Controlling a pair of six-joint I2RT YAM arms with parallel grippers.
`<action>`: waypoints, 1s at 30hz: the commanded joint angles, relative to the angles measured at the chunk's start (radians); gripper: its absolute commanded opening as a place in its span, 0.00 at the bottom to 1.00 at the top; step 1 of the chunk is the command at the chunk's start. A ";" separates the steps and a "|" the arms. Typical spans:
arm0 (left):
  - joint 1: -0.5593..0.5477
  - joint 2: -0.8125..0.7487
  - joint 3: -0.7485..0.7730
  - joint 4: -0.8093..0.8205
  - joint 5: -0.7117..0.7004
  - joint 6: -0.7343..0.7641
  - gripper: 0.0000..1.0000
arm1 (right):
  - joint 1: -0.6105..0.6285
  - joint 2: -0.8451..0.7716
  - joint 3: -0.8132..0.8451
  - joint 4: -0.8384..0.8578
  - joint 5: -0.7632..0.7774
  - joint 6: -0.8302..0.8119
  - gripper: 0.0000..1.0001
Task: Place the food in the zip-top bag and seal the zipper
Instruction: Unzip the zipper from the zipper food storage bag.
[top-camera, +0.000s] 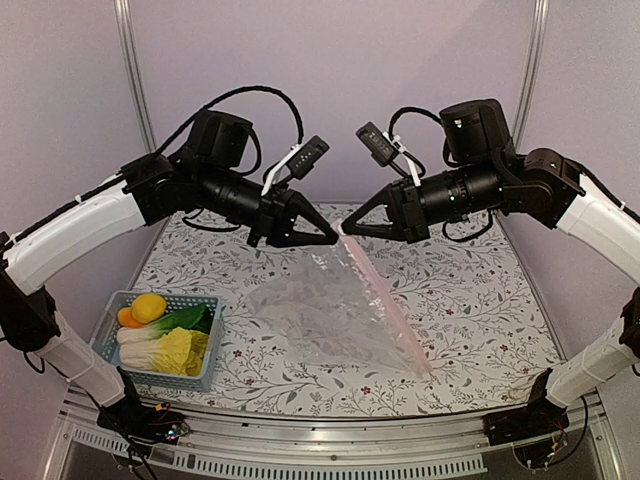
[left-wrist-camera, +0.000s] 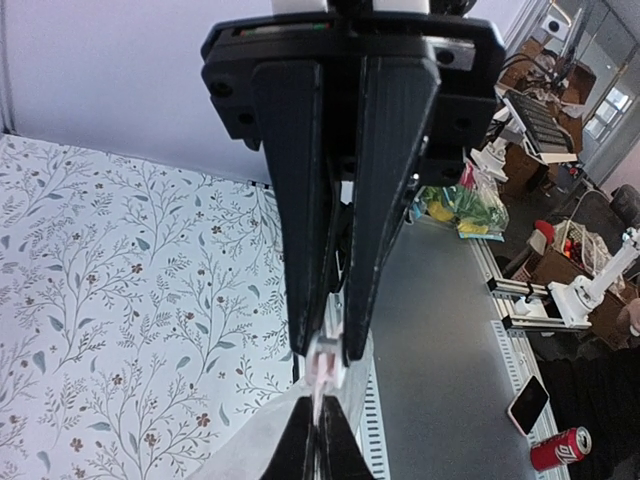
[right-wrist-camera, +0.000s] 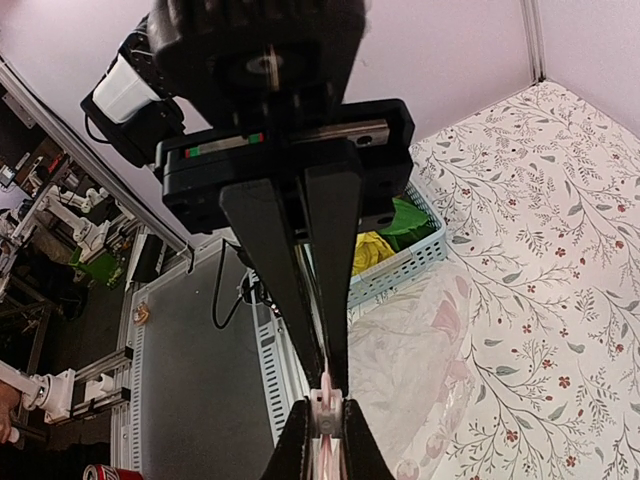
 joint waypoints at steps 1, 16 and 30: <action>0.012 -0.015 -0.015 0.024 0.022 -0.007 0.07 | 0.009 0.003 -0.017 0.019 0.012 -0.001 0.00; 0.014 -0.022 -0.029 0.039 0.020 -0.013 0.03 | 0.008 -0.005 -0.026 0.036 0.002 0.006 0.00; 0.018 -0.028 -0.046 0.100 0.038 -0.056 0.00 | 0.009 0.010 -0.026 -0.054 0.068 -0.037 0.00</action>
